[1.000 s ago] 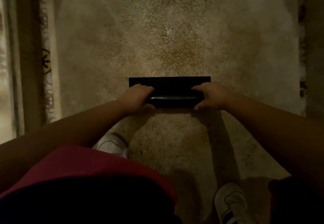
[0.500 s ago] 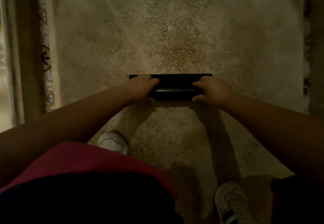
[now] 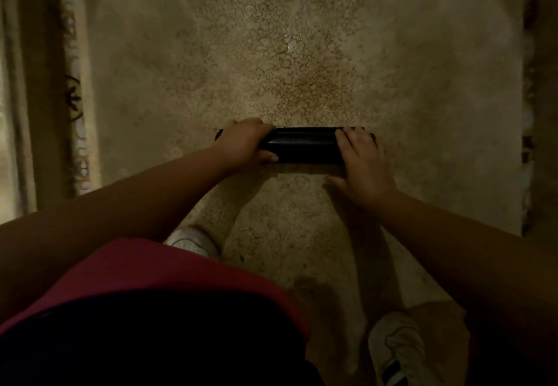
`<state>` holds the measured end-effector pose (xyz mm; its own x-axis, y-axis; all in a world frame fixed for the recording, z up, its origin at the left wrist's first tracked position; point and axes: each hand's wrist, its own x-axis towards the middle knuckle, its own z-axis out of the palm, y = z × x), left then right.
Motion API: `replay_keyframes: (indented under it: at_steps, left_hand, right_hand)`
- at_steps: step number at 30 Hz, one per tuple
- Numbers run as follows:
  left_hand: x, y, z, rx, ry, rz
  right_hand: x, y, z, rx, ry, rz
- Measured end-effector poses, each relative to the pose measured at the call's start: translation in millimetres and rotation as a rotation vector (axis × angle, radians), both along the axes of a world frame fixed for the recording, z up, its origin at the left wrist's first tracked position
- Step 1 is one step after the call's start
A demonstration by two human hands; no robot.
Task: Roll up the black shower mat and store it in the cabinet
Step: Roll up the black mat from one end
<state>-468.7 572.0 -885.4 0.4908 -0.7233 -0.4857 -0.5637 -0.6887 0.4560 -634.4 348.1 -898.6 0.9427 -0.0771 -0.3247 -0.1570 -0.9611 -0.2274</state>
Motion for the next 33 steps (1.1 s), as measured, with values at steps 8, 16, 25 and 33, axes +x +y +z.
replay_keyframes:
  at_steps: [8, 16, 25, 33]
  left_hand:
    - [-13, 14, -5, 0.017, -0.379, -0.141]
    - [13, 14, 0, -0.028, -0.341, -0.226]
    - [28, 18, -10, -0.054, -0.289, -0.169]
    - [43, 36, -14, -0.084, -0.274, -0.028]
  right_hand:
    - [26, -16, -13, -0.113, -0.038, 0.085]
    - [65, -35, -6, -0.066, 0.082, 0.145]
    - [51, -42, -4, -0.077, -0.047, 0.079]
    - [113, -80, 5, 0.256, 0.288, -0.078]
